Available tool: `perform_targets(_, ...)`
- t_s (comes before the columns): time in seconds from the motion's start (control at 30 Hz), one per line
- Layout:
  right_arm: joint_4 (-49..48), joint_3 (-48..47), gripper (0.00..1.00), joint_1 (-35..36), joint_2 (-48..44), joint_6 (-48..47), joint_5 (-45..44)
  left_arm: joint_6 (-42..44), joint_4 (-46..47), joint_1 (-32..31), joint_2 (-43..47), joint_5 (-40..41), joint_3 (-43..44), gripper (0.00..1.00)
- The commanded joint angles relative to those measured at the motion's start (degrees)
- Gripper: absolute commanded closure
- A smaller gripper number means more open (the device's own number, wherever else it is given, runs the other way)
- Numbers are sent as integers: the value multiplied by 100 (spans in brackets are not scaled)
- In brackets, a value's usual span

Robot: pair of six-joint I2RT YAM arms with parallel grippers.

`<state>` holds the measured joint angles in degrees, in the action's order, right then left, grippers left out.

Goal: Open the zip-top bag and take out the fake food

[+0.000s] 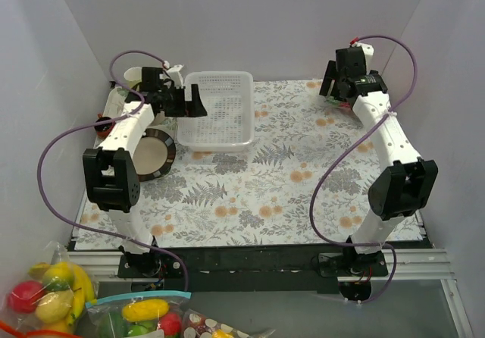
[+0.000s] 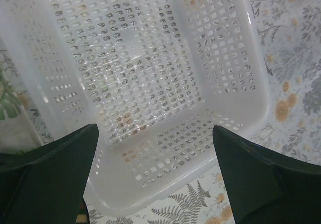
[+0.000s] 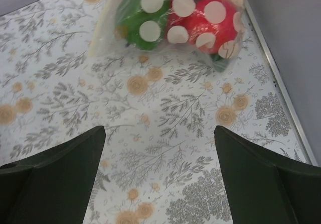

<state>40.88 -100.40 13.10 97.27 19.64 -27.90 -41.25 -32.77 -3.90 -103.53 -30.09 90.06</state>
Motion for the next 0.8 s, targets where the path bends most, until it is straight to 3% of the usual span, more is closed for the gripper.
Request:
perform_targets(0.0,-493,-497,2,-378,536,269,22,521,456,-848,-88,1214,64,2)
perform_targets(0.27,-854,-1841,2,-248,2109,-126,715,619,1018,-1007,-879,1567,-217,2)
perform_targets(0.53,-1407,-1904,2,-80,2990,66,1093,820,1405,-1507,-1573,2111,-226,2)
perform_targets(0.77,-1373,-2440,2,17,3561,-136,507,891,1423,-2219,-2049,2376,-173,2)
